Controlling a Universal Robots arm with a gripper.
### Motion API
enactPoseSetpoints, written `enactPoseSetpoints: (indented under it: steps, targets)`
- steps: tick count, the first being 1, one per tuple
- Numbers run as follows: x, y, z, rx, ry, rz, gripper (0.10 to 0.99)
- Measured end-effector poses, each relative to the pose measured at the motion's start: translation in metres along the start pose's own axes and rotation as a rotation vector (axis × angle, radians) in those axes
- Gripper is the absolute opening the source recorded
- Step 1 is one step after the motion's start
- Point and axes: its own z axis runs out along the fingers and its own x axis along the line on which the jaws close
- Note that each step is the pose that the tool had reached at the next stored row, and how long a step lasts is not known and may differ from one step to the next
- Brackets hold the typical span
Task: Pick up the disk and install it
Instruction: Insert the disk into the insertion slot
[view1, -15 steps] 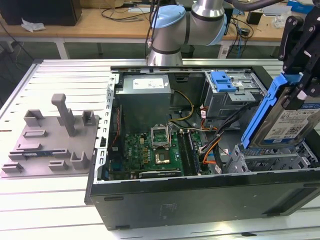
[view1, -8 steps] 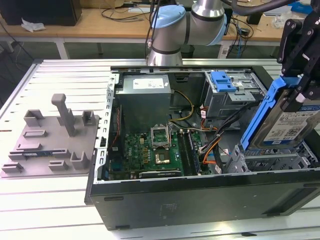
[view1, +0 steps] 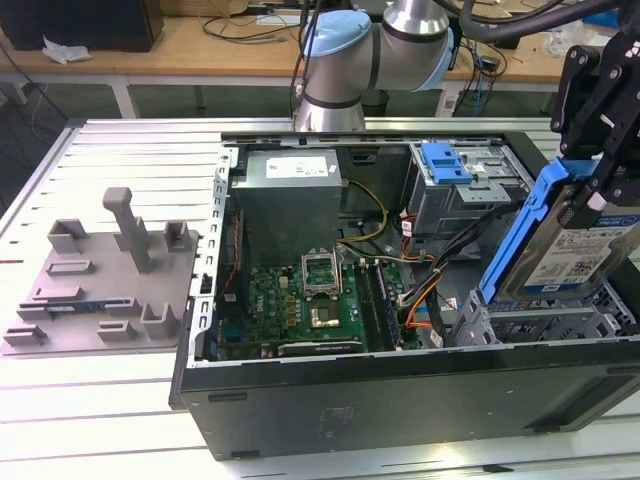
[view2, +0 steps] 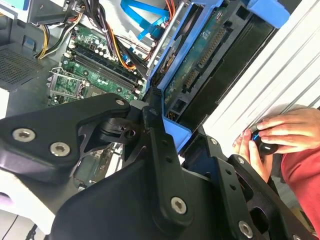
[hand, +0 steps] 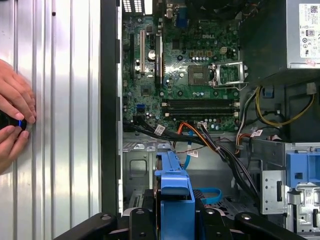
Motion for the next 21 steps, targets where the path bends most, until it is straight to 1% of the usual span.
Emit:
enactPoseSetpoints:
  steps: [7, 11, 16, 21]
  targets:
    - [0.0001, -0.0001, 0.0034, 0.0, 0.0, 0.0, 0.369]
    - [0.0001, -0.0002, 0.0077, 0.0, 0.0003, 0.0, 0.369]
    - [0.0002, -0.0004, 0.0154, 0.0, 0.0, 0.0, 0.369]
    - [0.0003, -0.0006, 0.02, 0.0, 0.0, 0.0, 0.369]
